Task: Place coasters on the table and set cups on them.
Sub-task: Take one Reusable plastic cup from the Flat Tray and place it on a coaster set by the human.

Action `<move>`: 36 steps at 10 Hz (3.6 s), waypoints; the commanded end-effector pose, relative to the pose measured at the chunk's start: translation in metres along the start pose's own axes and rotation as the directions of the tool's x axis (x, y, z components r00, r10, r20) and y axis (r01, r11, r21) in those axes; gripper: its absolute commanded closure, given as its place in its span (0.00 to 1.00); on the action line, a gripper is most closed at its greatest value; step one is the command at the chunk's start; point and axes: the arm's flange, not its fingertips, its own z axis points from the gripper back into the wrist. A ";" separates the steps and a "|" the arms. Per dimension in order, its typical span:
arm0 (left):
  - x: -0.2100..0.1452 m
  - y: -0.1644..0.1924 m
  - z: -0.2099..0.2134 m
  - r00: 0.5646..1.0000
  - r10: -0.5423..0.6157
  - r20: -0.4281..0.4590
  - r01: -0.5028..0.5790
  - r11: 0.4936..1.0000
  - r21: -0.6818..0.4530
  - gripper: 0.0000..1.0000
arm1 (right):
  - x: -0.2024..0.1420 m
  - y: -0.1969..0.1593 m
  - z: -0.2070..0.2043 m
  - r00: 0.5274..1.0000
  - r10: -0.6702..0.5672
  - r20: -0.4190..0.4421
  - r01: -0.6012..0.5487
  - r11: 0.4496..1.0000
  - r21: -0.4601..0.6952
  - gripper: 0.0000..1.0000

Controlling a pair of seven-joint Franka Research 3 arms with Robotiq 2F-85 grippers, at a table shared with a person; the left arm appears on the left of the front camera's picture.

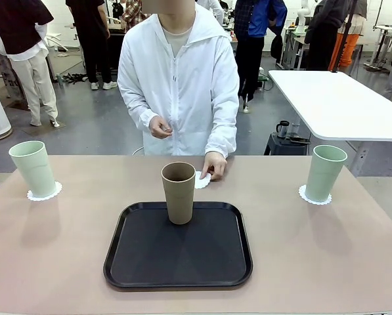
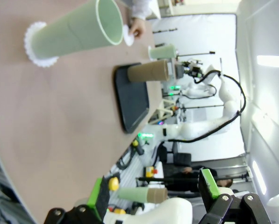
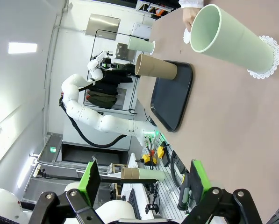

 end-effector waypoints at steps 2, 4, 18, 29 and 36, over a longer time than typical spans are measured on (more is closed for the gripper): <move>-0.001 -0.002 0.000 1.000 0.004 -0.001 -0.004 1.000 0.005 0.00 | 0.000 0.002 0.000 1.000 0.000 0.001 0.000 1.000 -0.004 0.00; -0.001 -0.002 0.000 1.000 0.004 -0.001 -0.004 1.000 0.005 0.00 | 0.000 0.002 0.000 1.000 0.000 0.001 0.000 1.000 -0.004 0.00; -0.001 -0.002 0.000 1.000 0.004 -0.001 -0.004 1.000 0.005 0.00 | 0.007 0.103 -0.065 0.938 0.305 -0.167 -0.333 0.926 -0.179 0.00; -0.001 -0.002 0.000 1.000 0.004 -0.001 -0.004 1.000 0.005 0.00 | 0.052 0.099 -0.384 0.401 0.676 -0.619 -0.903 0.404 -0.145 0.00; -0.001 -0.002 0.000 1.000 0.004 -0.001 -0.004 1.000 0.005 0.00 | 0.050 0.101 -0.389 0.408 0.646 -0.646 -0.898 0.412 -0.155 0.00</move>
